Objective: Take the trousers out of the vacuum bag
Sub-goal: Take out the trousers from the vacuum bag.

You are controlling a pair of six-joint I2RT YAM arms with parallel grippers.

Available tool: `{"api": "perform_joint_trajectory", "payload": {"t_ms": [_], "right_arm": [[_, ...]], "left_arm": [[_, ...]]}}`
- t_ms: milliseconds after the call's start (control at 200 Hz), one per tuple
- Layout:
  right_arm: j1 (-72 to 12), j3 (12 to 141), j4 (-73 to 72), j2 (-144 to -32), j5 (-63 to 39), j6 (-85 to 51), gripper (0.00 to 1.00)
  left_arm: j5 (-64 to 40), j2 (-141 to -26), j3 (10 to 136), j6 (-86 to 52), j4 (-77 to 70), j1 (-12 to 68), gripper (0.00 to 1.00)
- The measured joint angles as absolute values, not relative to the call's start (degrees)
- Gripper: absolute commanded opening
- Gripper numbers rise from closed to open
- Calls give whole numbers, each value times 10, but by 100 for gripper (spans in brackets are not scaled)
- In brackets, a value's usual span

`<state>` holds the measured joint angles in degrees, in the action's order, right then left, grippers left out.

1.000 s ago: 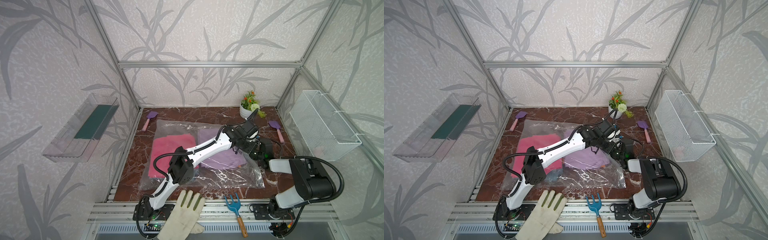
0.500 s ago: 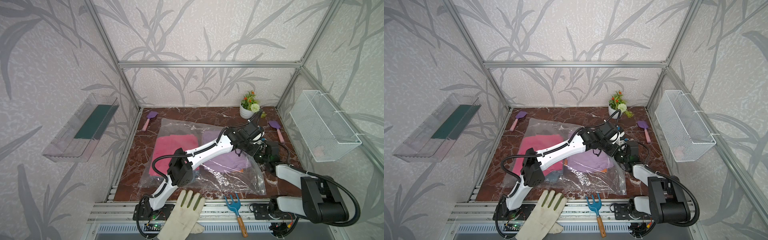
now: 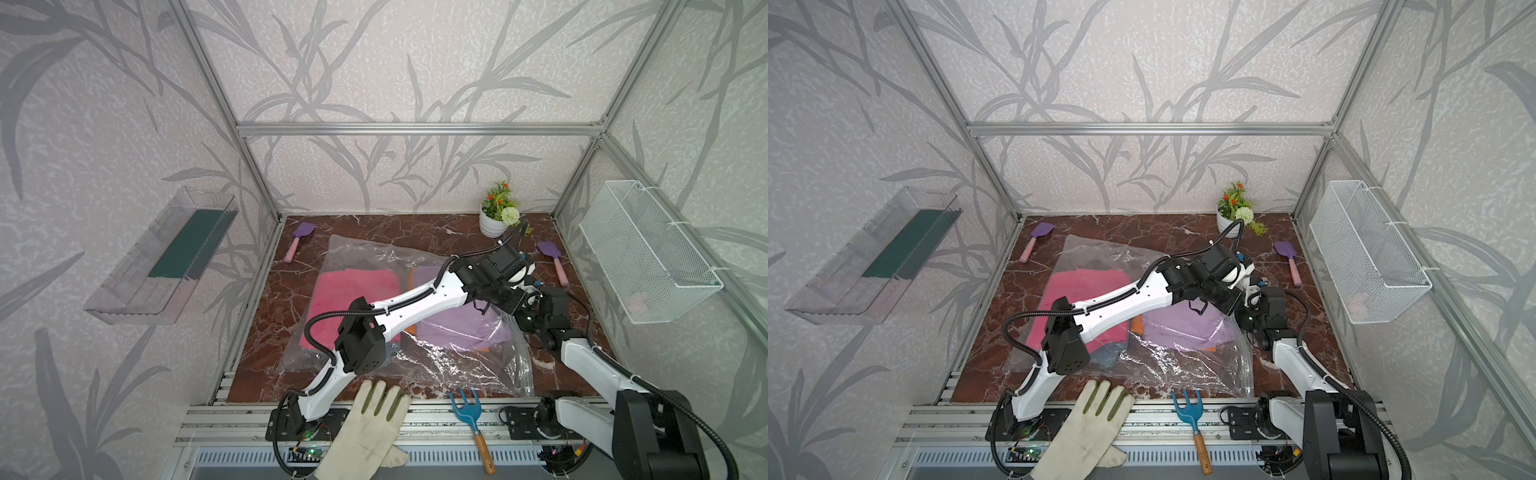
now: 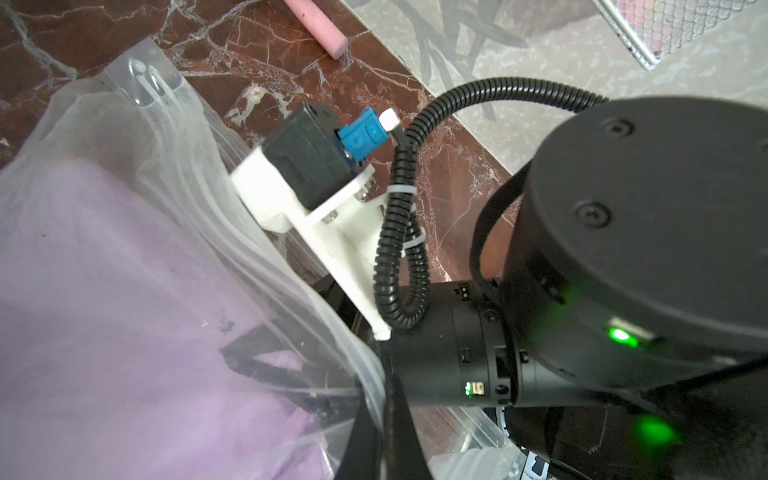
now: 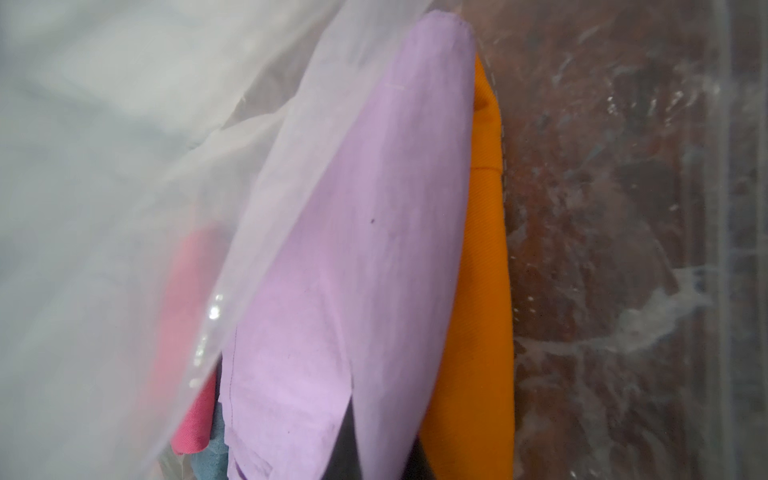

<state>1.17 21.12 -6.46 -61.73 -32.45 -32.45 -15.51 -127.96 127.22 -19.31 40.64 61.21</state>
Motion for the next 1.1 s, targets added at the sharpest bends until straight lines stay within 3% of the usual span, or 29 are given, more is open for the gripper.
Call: {"api": "perform_joint_trajectory", "payload": {"t_ms": [205, 355, 570, 1100], "right_arm": [[39, 211, -6, -563, -312, -312, 5], [63, 210, 20, -515, -315, -296, 5], [88, 210, 50, -503, -315, -283, 5], [153, 232, 158, -434, -258, -251, 4]], "left_arm": [[-174, -1280, 1272, -202, 385, 615, 0], [-120, -1289, 1254, -205, 396, 589, 0], [-90, -1313, 1231, -207, 419, 557, 0], [-89, -1313, 1206, -205, 404, 562, 0]]}}
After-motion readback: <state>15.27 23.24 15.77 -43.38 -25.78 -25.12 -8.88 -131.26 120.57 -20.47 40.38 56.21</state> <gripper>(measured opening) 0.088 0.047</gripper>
